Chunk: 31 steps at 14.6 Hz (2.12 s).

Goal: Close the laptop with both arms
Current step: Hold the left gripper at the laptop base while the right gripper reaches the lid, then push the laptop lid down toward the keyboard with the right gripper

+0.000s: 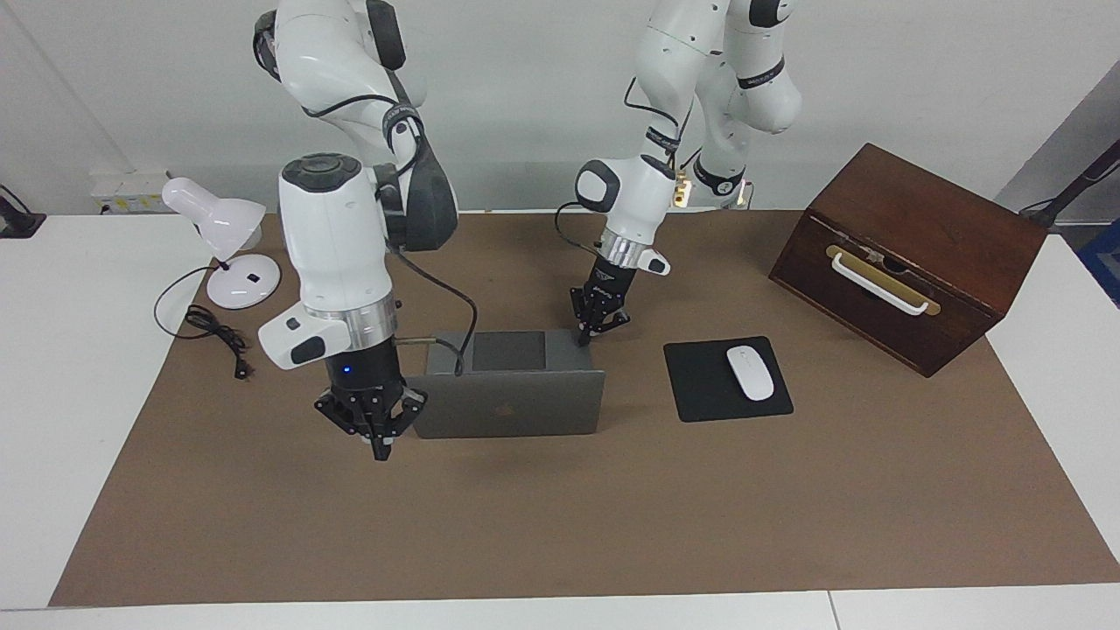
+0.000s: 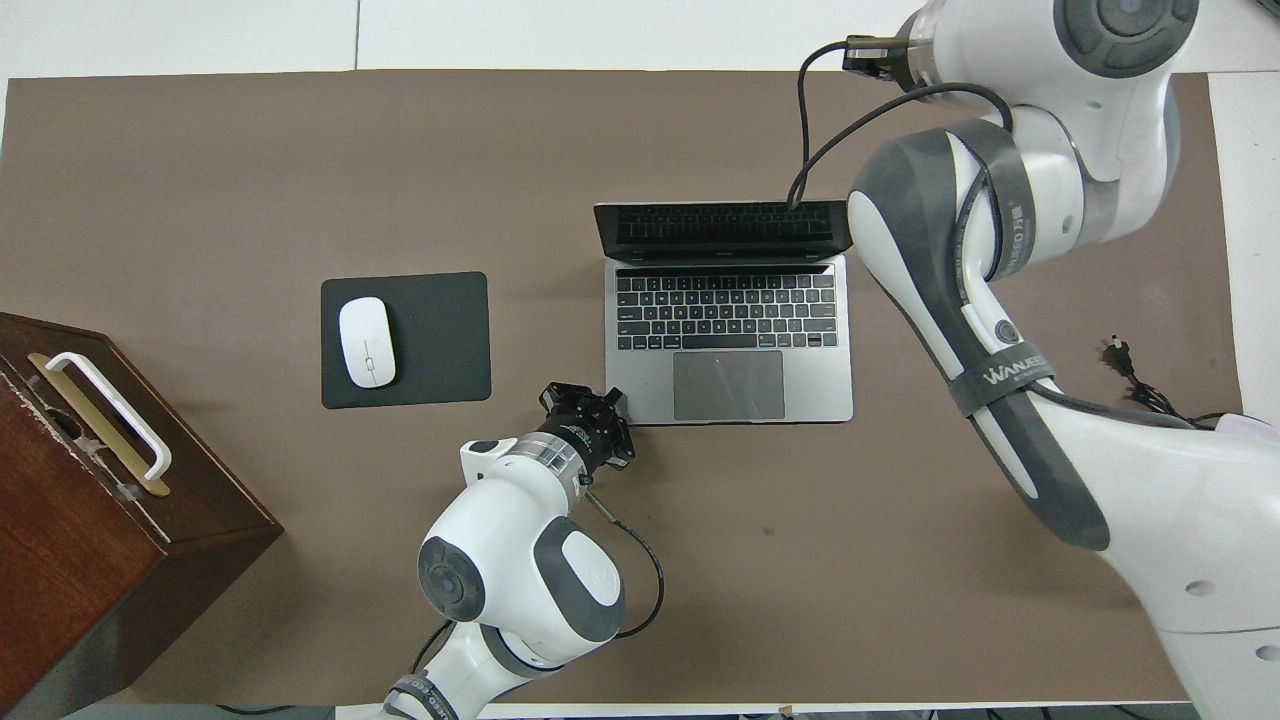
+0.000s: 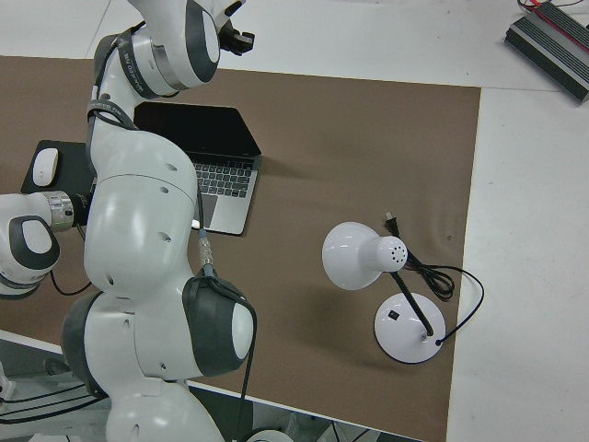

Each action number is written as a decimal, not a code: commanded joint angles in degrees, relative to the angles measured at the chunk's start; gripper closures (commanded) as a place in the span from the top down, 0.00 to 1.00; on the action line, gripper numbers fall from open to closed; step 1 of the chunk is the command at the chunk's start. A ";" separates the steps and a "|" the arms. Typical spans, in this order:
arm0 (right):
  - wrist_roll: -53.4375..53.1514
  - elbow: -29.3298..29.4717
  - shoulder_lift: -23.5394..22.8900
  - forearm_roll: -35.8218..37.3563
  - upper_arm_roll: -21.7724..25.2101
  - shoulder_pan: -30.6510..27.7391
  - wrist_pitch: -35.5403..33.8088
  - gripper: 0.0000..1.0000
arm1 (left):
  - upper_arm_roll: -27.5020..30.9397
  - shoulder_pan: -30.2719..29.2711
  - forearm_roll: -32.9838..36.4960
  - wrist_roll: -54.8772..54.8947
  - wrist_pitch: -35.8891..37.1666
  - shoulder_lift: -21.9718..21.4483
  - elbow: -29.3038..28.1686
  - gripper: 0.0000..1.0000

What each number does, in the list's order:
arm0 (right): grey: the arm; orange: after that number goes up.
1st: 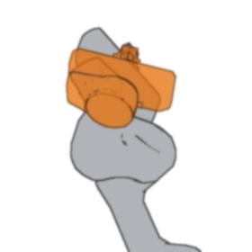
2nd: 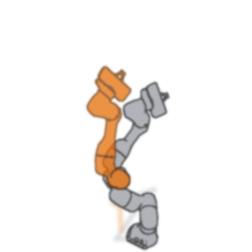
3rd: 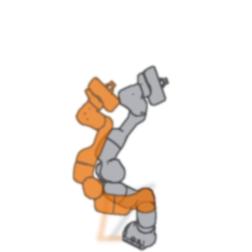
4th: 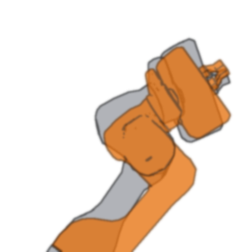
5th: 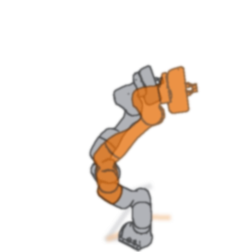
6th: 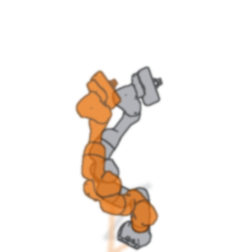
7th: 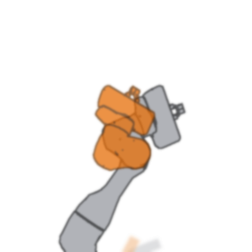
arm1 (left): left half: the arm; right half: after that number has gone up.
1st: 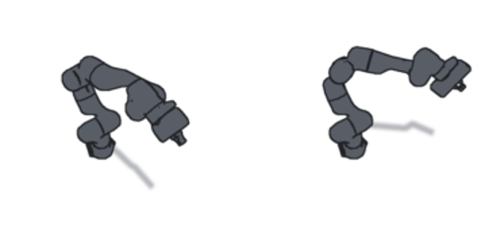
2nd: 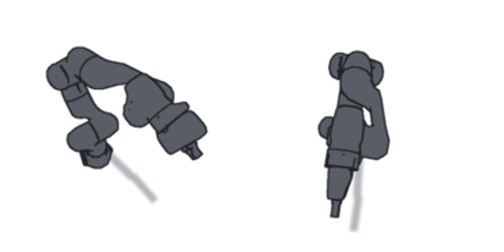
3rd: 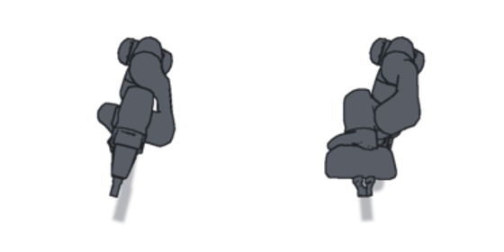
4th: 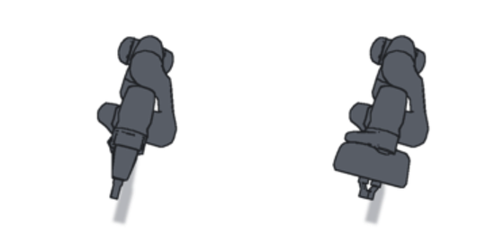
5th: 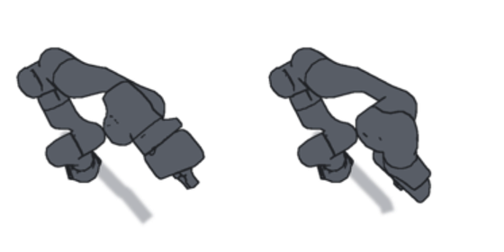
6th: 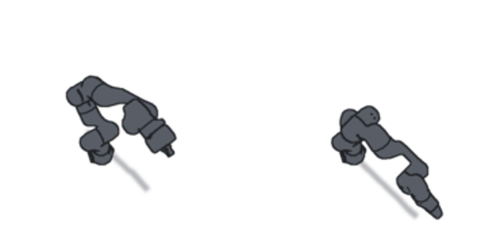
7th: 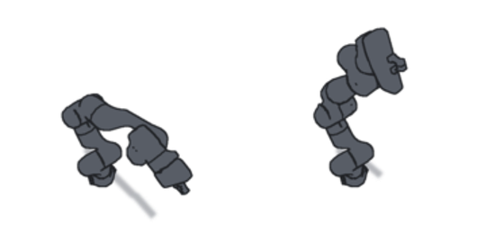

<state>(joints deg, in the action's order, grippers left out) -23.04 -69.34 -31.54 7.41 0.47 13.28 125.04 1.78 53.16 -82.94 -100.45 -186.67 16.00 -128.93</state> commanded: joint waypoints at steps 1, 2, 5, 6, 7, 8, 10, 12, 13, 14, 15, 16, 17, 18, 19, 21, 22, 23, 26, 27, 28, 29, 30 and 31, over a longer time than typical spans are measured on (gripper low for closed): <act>-2.36 2.63 -1.51 1.47 0.24 1.47 -1.81 0.00 | 0.33 1.25 -3.98 -0.18 -1.33 2.46 0.52 0.00; -2.36 2.63 -1.59 1.55 0.24 2.00 -2.51 0.00 | 0.33 1.33 -5.11 -0.18 -1.33 2.55 0.52 0.00; -6.13 2.63 -1.86 1.29 -0.11 3.24 -6.10 0.00 | 0.33 1.51 -5.74 -0.09 -1.33 2.72 0.52 0.00; -6.49 2.72 -1.86 1.29 -0.29 3.41 -7.34 0.00 | 0.33 1.68 -5.74 -0.09 -1.33 2.81 0.52 0.00; -6.49 2.89 -1.86 1.20 -0.38 3.94 -8.13 0.00 | 0.33 2.38 -5.65 -0.09 -1.33 2.72 0.52 0.00; -6.49 3.33 -1.94 1.03 -0.38 4.81 -9.71 0.00 | 0.33 2.48 -5.65 -0.09 -1.33 2.81 0.61 0.00; -6.58 4.48 -2.38 0.85 -0.64 5.52 -12.43 0.00 | 0.33 2.56 -5.74 -0.09 -1.33 2.90 0.61 0.00; -6.58 4.65 -2.39 0.85 -3.09 5.53 -14.64 0.00 | 0.33 3.61 -5.91 -0.09 -1.51 2.99 0.61 0.00; -6.66 4.65 -2.30 0.76 -3.28 5.53 -15.17 0.00 | 0.33 3.79 -6.09 -0.09 -1.51 3.25 0.61 0.00; -6.67 4.65 -2.30 0.50 -3.28 5.44 -15.35 0.00 | 0.33 3.79 -6.44 -0.09 -1.51 3.42 0.61 0.00; -6.67 4.65 -2.21 0.41 -3.28 5.44 -15.35 0.00 | 0.33 3.79 -6.44 -0.09 -1.51 3.43 0.61 0.00; -6.67 4.65 -2.21 -0.28 -3.37 5.44 -15.35 0.00 | 0.33 3.88 -6.44 -0.09 -1.68 3.51 0.61 0.00; -6.67 4.65 -2.12 -0.81 -3.37 5.35 -15.44 0.00 | 0.33 3.88 -6.53 -0.09 -1.68 3.60 0.61 0.00; -6.67 4.65 -2.03 -0.91 -3.37 5.35 -15.52 0.00 | 0.33 3.80 -6.53 -0.09 -1.68 3.60 0.61 0.00; -6.58 4.65 -2.03 -0.99 -3.37 5.35 -15.87 0.00 | 0.33 3.79 -6.71 -0.09 -1.68 3.60 0.61 0.00; -6.58 4.65 -1.95 -2.04 -3.72 5.26 -16.93 0.00 | 0.33 3.88 -7.23 -0.09 -1.68 3.69 0.52 0.00; -6.58 4.57 -1.95 -2.31 -3.81 5.26 -17.19 0.00 | 0.33 3.88 -7.23 -0.09 -1.68 3.69 0.52 0.00; -6.58 4.57 -1.95 -2.40 -4.24 5.26 -17.45 0.00 | 0.33 3.88 -7.23 -0.09 -1.68 3.69 0.52 0.00; -6.58 4.48 -1.86 -2.58 -5.21 5.09 -18.77 0.00 | 0.33 3.88 -7.23 -0.09 -1.68 3.69 0.52 0.00; -6.49 4.39 -1.86 -2.92 -5.47 4.91 -19.30 0.00 | 0.33 3.88 -7.23 -0.09 -1.68 3.69 0.52 0.00; -6.58 4.39 -1.86 -4.93 -5.48 4.74 -20.17 0.00 | 0.33 3.88 -7.23 -0.09 -1.68 3.69 0.52 0.00; -6.58 4.30 -1.86 -5.99 -5.39 4.73 -20.79 0.00 | 0.33 3.88 -7.23 -0.09 -1.68 3.69 0.52 0.00; -6.58 4.22 -1.86 -6.09 -5.39 4.73 -21.32 0.00 | 0.33 3.88 -7.23 -0.09 -1.68 3.69 0.52 0.00; -6.49 4.30 -1.86 -6.18 -5.47 4.73 -22.37 0.00 | 0.33 3.88 -7.23 -0.09 -1.68 3.69 0.52 0.00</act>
<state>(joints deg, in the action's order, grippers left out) -28.74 -66.68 -32.44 2.39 -3.93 18.97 104.89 1.87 55.24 -88.16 -100.45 -189.05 16.41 -128.24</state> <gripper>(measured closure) 0.991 0.991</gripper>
